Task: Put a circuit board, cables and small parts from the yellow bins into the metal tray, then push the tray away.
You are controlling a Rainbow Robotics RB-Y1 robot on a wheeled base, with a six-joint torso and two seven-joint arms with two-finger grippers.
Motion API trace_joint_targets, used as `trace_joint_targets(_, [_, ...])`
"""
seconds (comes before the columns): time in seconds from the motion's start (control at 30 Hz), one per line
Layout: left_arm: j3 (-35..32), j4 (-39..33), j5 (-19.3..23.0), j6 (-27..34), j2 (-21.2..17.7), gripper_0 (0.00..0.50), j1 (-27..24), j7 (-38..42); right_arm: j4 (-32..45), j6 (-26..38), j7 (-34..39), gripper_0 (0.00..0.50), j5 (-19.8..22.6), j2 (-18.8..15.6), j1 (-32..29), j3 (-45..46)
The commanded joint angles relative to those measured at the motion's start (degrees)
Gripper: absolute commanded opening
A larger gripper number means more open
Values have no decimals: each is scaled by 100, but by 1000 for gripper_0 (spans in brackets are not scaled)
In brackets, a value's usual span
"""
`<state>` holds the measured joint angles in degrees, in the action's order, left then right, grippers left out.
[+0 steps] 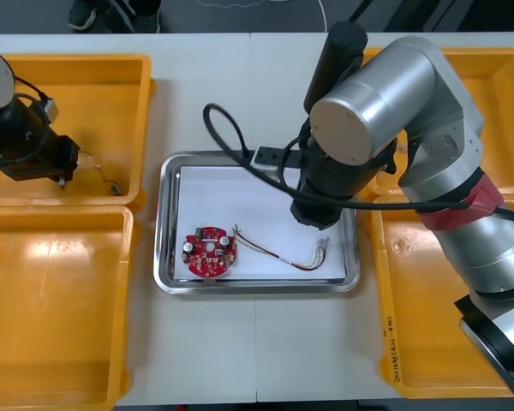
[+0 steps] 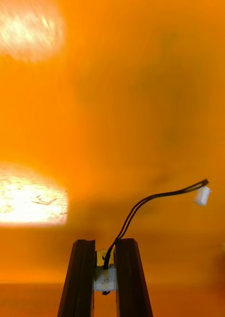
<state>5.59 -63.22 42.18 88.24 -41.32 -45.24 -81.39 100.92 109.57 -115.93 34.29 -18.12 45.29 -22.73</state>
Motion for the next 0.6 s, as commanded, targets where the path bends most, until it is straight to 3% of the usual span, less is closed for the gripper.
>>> trace_joint_targets(0.03, [-656, -701, -307, 360, -166, 0, -108, -703, 226, 43, 598, 500, 78, 98, 384, 507])
trace_joint_targets(0.3, [-1297, -1492, -430, 949, -166, 0, -108, -395, 226, 43, 1204, 500, 7, 89, 542, 1254])
trace_joint_targets(0.6, [-1376, -2599, -465, 1802, -210, 0, -117, 642, 209, 43, 1240, 500, -555, -166, 577, 1869])
